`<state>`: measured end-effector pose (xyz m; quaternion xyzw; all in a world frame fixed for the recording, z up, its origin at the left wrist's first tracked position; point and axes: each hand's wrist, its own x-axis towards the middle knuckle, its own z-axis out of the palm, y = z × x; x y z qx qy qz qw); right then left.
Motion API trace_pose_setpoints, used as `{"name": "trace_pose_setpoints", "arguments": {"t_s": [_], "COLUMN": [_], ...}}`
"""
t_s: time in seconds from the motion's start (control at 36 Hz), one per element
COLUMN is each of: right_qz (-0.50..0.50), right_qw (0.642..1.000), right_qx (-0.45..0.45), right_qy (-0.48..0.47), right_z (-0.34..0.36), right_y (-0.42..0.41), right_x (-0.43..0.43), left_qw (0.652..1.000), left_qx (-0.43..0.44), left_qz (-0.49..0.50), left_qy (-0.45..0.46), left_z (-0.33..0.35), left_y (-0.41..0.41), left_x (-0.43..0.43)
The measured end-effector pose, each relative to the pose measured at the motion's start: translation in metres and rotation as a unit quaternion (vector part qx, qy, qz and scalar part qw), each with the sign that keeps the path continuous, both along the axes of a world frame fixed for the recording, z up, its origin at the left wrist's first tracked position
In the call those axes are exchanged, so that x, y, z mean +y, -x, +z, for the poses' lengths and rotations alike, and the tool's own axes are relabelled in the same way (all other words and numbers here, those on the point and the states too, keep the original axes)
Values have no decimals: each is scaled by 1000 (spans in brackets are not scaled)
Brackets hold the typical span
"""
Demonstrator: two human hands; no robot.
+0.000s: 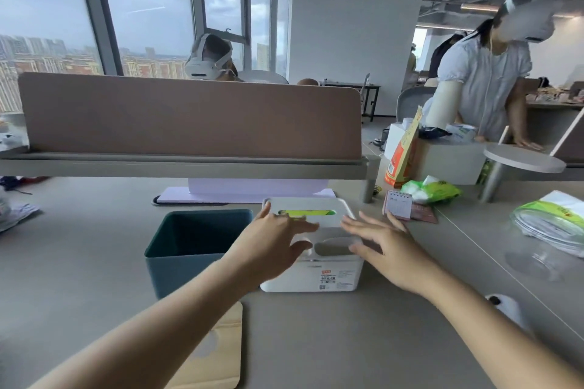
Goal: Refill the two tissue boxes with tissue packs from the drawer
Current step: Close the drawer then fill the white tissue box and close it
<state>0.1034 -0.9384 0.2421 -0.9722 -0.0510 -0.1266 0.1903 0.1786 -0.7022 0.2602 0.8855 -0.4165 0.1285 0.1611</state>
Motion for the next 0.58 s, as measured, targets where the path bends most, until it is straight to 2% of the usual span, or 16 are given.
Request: {"name": "trace_pose_setpoints", "arguments": {"t_s": [0.11,0.22,0.36,0.58], "right_qz": [0,-19,-57,-79], "right_qw": [999,998,996,990], "right_qx": [-14,-3,-37,-99], "right_qy": [40,56,65,60], "right_z": [-15,-23,-34,-55], "right_y": [25,37,43,40], "right_x": [1,2,12,19], "left_qw": [999,1000,998,996], "left_qx": [-32,-20,-33,-74], "left_qz": [-29,-7,21,32], "left_qy": [21,3,-42,-34], "left_z": [-17,-37,-59,-75], "left_y": [16,22,27,23], "left_x": [7,9,7,0]}}
